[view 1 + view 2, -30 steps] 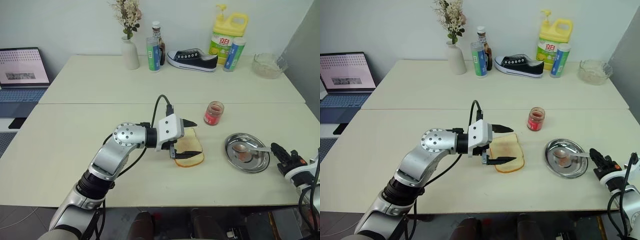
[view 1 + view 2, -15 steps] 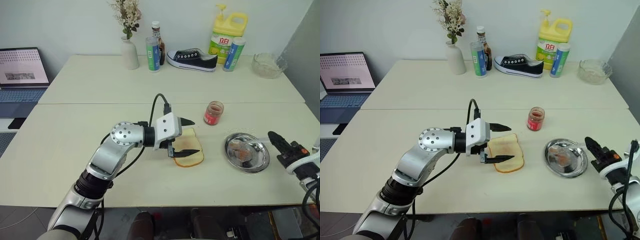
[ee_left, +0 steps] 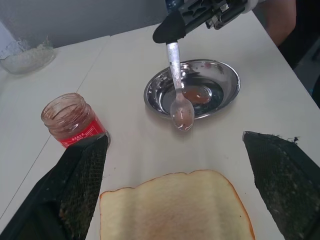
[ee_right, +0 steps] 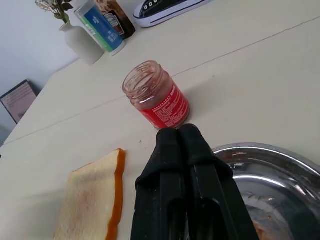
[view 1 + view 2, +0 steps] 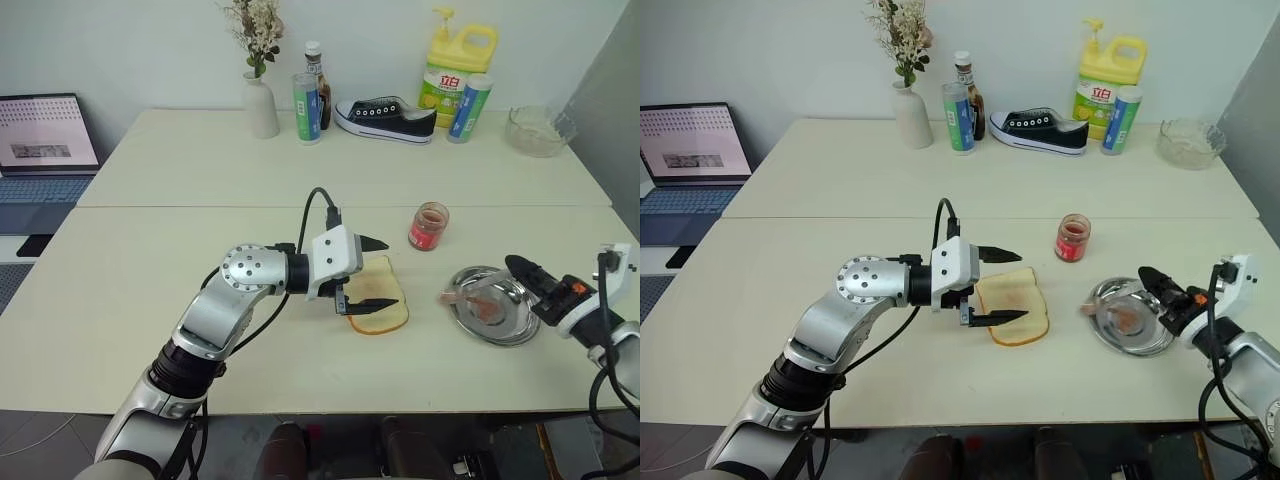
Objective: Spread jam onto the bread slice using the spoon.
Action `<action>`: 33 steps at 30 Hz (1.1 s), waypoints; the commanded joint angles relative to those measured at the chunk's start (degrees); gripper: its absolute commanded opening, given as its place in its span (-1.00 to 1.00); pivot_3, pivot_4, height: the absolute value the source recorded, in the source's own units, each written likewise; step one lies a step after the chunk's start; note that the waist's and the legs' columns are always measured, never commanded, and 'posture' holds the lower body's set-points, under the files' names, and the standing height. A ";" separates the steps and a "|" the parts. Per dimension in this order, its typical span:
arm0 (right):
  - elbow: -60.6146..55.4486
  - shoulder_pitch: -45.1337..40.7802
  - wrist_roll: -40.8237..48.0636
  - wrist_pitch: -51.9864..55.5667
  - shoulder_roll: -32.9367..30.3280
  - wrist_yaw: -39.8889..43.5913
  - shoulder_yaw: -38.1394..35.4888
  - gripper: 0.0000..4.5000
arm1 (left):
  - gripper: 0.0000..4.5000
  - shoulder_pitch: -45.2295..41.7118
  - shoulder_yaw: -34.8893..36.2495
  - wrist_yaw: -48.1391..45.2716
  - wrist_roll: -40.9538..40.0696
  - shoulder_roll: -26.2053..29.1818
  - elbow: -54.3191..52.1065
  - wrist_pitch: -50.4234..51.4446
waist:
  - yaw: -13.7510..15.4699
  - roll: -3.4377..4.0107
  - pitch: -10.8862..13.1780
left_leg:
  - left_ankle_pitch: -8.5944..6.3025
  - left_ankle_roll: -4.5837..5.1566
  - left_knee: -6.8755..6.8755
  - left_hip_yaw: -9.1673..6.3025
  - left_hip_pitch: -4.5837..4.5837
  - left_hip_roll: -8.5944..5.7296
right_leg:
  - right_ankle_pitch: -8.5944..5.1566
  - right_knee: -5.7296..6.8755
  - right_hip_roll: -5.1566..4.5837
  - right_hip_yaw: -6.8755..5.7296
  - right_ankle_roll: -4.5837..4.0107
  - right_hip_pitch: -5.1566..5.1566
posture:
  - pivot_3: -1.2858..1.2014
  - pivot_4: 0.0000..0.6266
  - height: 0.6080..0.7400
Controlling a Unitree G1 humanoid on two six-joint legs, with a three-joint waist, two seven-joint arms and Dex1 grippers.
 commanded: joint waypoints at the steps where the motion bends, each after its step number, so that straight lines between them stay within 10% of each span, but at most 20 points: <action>1: 0.56 -1.66 5.56 -0.86 -1.40 -1.30 -4.62 -0.98 | 1.00 0.06 1.31 0.54 -0.10 0.13 -0.81 -1.41 | 0.00 -0.02 0.01 | 0.00 0.00 0.00 0.00 0.00 0.00 | 0.00 0.00 0.00 0.00 0.00 0.00 | 0.03 -0.52 1.00; 10: 2.11 -10.52 10.58 -0.62 -5.81 -5.24 -2.70 -0.98 | 1.00 -2.05 2.79 0.67 1.29 0.88 3.90 -5.36 | -0.18 -0.02 0.03 | 0.00 0.00 0.02 0.07 0.03 0.00 | 0.01 0.04 0.01 0.06 0.00 -0.01 | 0.03 -0.52 1.00; 20: 9.32 -35.64 -9.65 -2.13 -11.12 -0.32 14.11 -0.98 | 1.00 -5.78 4.91 4.39 4.20 -0.45 12.04 -11.66 | 0.01 -0.02 0.07 | 0.00 0.00 0.01 0.01 -0.20 0.00 | 0.11 -0.04 0.00 -0.02 -0.18 -0.19 | 0.03 -0.52 1.00; 33: 18.30 -42.85 -34.66 -8.73 -9.08 15.97 26.69 -0.98 | 1.00 -3.78 6.07 7.05 4.65 0.09 9.40 -10.46 | 0.10 -0.03 0.08 | -0.01 0.01 -0.02 0.02 -0.37 0.00 | 0.14 0.07 -0.06 -0.04 -0.23 -0.45 | 0.03 -0.52 1.00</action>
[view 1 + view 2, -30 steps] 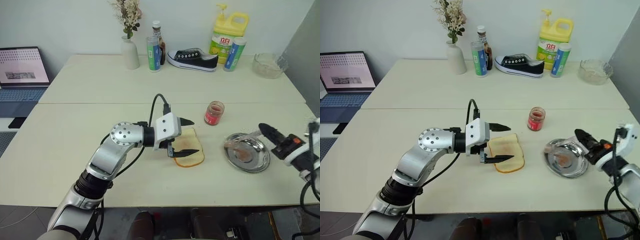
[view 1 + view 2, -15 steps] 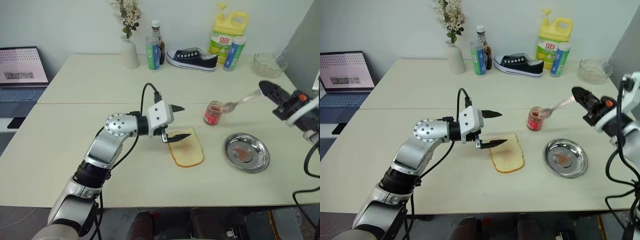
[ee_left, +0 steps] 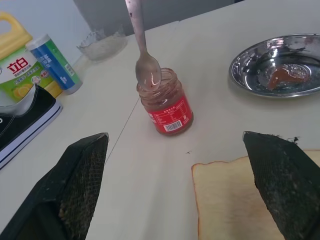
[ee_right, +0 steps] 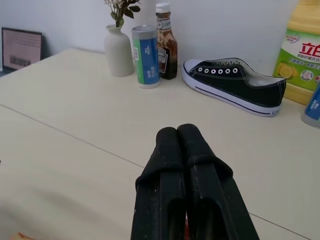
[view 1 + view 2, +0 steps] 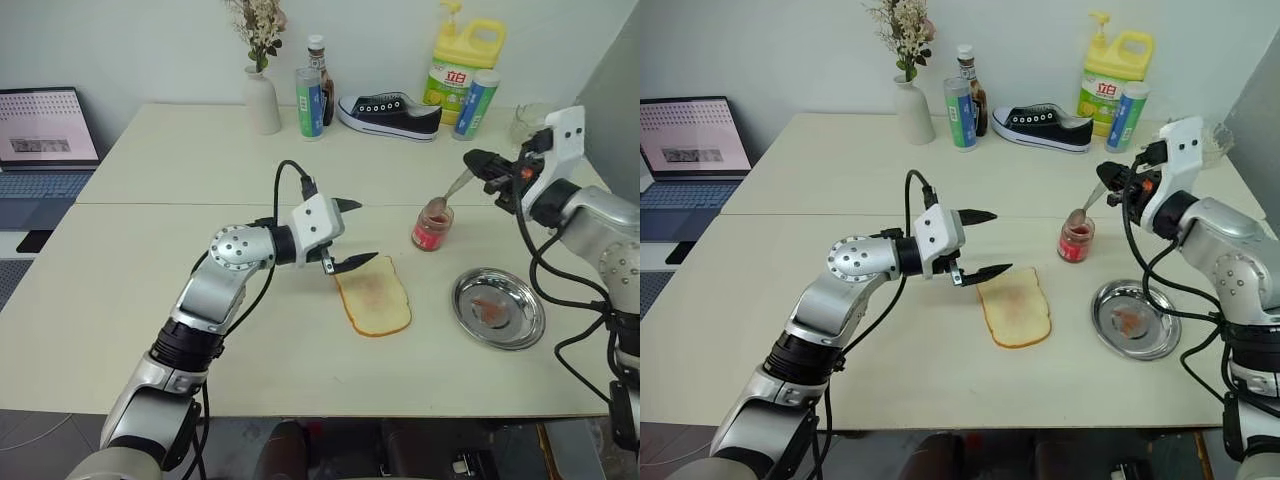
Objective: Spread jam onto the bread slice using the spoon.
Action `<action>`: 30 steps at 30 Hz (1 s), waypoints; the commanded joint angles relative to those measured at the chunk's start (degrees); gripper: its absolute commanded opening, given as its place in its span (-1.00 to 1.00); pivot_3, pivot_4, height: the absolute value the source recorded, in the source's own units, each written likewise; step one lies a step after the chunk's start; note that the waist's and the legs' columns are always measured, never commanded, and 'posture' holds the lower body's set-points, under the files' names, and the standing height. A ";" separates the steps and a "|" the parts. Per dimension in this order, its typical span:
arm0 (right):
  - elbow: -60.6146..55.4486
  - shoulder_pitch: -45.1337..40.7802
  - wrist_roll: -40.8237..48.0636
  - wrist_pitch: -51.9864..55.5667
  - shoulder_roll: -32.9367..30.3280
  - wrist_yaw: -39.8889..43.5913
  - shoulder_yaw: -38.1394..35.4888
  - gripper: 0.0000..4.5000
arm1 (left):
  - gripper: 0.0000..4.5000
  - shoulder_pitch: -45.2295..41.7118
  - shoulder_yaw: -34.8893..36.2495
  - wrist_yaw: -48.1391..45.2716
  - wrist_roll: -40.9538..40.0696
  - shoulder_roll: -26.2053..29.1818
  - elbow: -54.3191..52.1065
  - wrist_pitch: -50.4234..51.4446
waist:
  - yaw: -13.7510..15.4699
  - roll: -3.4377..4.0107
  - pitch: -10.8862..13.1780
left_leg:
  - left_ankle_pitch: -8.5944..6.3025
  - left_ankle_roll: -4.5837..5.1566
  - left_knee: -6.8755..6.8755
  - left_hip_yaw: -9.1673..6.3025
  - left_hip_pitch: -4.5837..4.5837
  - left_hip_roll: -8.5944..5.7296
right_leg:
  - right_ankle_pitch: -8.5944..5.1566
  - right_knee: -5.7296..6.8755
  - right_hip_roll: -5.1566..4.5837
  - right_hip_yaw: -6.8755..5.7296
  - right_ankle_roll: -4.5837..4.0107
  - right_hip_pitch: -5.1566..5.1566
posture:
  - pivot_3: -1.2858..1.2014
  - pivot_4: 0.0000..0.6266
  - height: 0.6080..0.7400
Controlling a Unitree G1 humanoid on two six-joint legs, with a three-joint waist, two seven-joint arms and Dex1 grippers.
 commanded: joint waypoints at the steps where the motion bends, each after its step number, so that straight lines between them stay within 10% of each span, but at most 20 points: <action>1: 0.62 -2.25 -4.03 -2.50 0.34 2.59 -0.80 -0.98 | 1.00 0.35 1.86 0.86 -0.13 0.41 -2.98 0.25 | -0.01 0.00 0.00 | 0.00 0.00 0.00 0.00 0.00 0.00 | 0.00 0.01 0.00 0.00 0.00 0.00 | 0.03 -0.52 1.00; 30: 8.18 -2.01 -21.82 -4.69 8.80 13.14 4.75 -0.98 | 1.00 1.20 2.30 1.76 0.08 1.36 -6.17 2.64 | -0.05 0.00 0.00 | 0.00 -0.01 0.02 -0.01 0.03 0.00 | 0.01 0.07 -0.01 -0.01 -0.01 0.00 | 0.03 -0.52 1.00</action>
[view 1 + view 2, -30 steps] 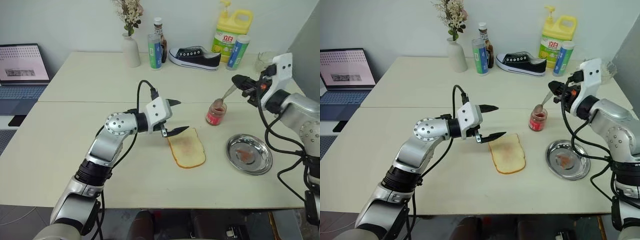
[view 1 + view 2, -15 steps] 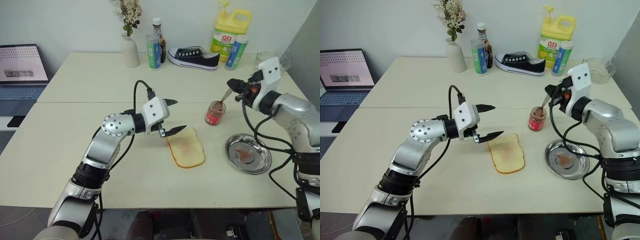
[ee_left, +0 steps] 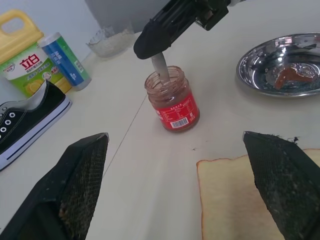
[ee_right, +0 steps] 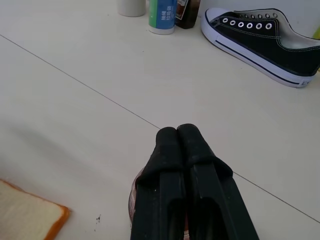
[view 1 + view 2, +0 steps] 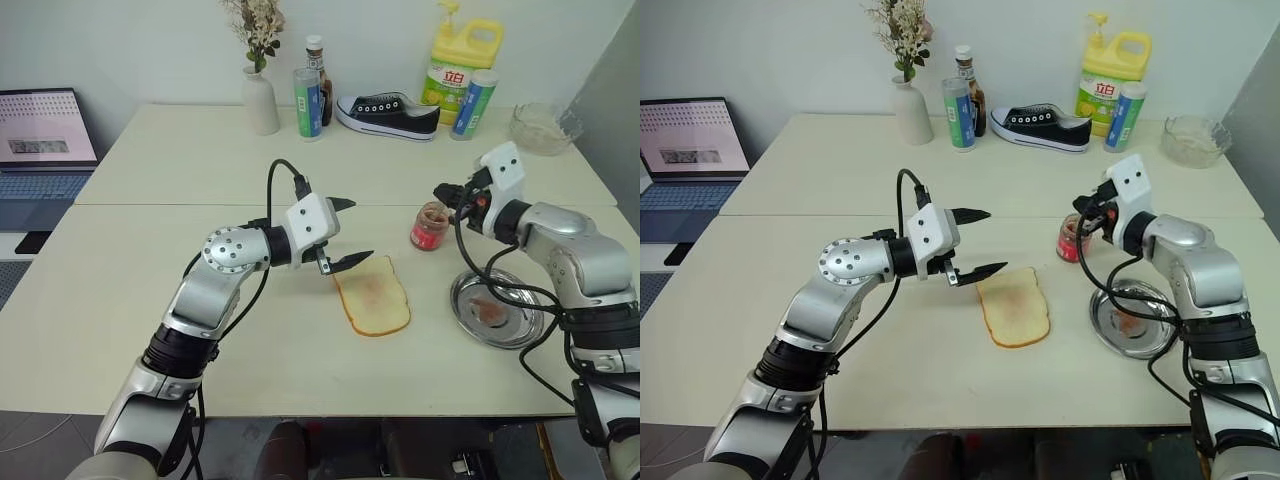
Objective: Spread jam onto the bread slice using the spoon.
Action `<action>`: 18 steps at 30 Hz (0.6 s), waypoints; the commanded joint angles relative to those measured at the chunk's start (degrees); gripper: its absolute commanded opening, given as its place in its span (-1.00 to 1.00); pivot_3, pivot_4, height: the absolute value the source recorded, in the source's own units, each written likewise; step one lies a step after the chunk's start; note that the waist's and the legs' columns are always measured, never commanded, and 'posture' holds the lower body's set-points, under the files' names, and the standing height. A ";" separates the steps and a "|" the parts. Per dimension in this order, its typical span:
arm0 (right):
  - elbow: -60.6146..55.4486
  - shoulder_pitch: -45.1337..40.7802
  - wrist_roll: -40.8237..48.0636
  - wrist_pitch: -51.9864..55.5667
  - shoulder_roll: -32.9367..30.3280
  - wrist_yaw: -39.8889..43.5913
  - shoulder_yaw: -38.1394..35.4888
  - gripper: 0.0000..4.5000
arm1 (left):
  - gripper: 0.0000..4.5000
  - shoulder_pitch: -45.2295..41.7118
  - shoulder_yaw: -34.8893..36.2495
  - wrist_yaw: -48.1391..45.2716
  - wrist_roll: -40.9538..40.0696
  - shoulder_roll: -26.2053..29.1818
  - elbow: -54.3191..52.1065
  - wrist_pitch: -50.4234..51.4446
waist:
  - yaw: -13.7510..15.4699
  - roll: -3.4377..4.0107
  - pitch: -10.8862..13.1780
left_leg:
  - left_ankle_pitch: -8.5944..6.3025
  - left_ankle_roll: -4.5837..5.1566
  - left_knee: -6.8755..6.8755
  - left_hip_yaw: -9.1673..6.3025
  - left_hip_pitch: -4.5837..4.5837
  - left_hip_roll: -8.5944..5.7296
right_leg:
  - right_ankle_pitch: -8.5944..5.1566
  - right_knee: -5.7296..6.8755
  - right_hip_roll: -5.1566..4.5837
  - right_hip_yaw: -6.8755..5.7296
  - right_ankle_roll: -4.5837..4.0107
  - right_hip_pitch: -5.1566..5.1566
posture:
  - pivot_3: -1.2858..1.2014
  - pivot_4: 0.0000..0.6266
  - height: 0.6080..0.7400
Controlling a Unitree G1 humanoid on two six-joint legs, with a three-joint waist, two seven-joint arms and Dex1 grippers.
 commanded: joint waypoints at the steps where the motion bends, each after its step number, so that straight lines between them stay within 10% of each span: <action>1: -0.08 -0.57 -0.95 -0.93 0.50 1.07 -0.96 -0.98 | 1.00 -0.02 1.48 0.60 -0.04 0.45 -2.64 0.20 | 0.00 0.00 0.00 | 0.00 0.00 0.00 0.00 0.01 0.00 | 0.00 0.01 0.00 0.00 0.00 0.00 | 0.03 -0.52 1.00; 18: 1.12 0.24 -2.03 -0.33 3.34 1.38 -3.08 -0.98 | 1.00 0.24 1.51 0.92 -0.03 0.55 -3.20 0.63 | -0.02 0.00 0.00 | 0.00 0.00 0.02 -0.01 0.05 0.00 | 0.01 0.05 0.00 0.00 -0.01 0.04 | 0.03 -0.52 1.00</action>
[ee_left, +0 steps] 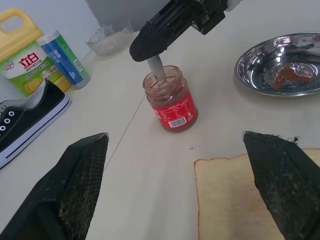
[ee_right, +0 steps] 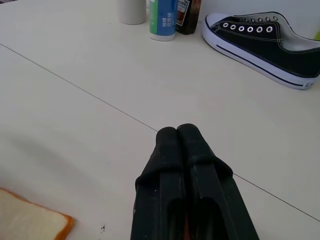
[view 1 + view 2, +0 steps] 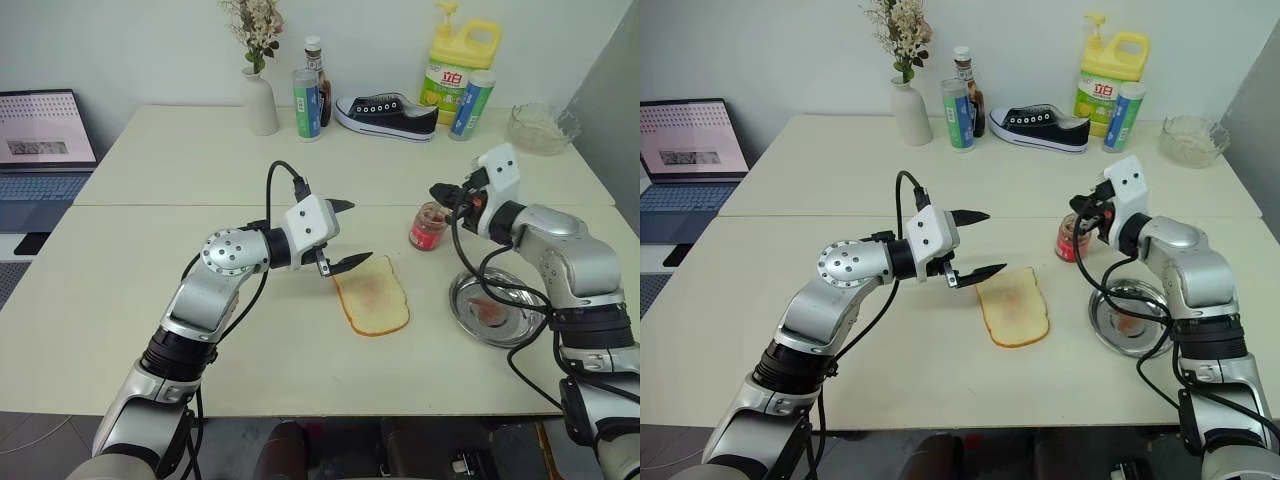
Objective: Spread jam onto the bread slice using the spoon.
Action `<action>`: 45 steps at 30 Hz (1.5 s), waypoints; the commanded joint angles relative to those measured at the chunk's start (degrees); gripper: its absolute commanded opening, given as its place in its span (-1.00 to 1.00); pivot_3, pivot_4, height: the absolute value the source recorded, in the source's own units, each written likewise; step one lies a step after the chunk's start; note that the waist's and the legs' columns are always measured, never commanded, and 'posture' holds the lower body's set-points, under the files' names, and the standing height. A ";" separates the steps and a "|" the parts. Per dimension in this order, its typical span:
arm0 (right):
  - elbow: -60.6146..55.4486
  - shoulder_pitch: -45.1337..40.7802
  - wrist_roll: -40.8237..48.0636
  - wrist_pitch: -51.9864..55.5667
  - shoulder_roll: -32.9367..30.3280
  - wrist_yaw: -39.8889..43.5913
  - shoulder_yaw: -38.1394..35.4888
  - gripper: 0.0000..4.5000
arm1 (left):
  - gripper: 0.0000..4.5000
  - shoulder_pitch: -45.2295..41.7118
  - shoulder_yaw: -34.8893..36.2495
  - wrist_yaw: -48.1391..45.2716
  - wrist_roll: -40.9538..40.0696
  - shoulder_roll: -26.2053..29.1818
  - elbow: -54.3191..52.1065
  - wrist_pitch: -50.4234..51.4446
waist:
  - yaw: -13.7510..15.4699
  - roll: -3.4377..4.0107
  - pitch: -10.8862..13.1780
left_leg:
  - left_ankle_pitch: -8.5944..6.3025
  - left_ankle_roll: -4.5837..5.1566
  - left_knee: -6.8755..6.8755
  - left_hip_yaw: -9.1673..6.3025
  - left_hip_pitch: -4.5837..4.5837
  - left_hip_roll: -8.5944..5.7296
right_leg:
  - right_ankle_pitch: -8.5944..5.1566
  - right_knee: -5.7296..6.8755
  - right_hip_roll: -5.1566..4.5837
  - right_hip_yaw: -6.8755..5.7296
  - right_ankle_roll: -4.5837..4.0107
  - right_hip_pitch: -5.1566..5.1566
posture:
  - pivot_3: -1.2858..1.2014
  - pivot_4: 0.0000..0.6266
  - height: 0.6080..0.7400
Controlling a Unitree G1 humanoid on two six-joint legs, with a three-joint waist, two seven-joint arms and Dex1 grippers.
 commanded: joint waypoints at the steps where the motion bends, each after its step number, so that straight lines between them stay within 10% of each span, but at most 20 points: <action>1: -0.23 0.28 -0.06 0.28 0.39 0.53 -0.88 -0.98 | 1.00 -0.23 1.51 0.52 -0.03 0.39 -2.54 -0.39 | -0.01 0.00 0.00 | 0.00 0.00 0.00 0.00 0.00 0.00 | 0.00 0.00 0.00 0.00 0.00 0.00 | 0.03 -0.52 1.00; 21: -2.26 2.52 0.46 3.05 1.96 0.22 -2.87 -0.98 | 1.00 -0.08 1.65 -0.45 -0.08 1.31 -2.02 -1.07 | -0.13 0.01 -0.01 | 0.00 0.00 0.00 0.00 0.04 0.00 | 0.00 0.02 0.00 0.00 0.00 0.03 | 0.03 -0.52 1.00; 45: 2.78 -5.56 13.12 24.44 7.81 -17.74 -25.04 -0.98 | 1.00 -1.56 0.97 -1.10 -0.02 0.85 1.33 -3.52 | -0.13 0.01 -0.01 | 0.00 0.00 -0.01 0.00 0.08 0.00 | 0.02 0.02 0.00 -0.01 -0.03 0.10 | 0.03 -0.52 1.00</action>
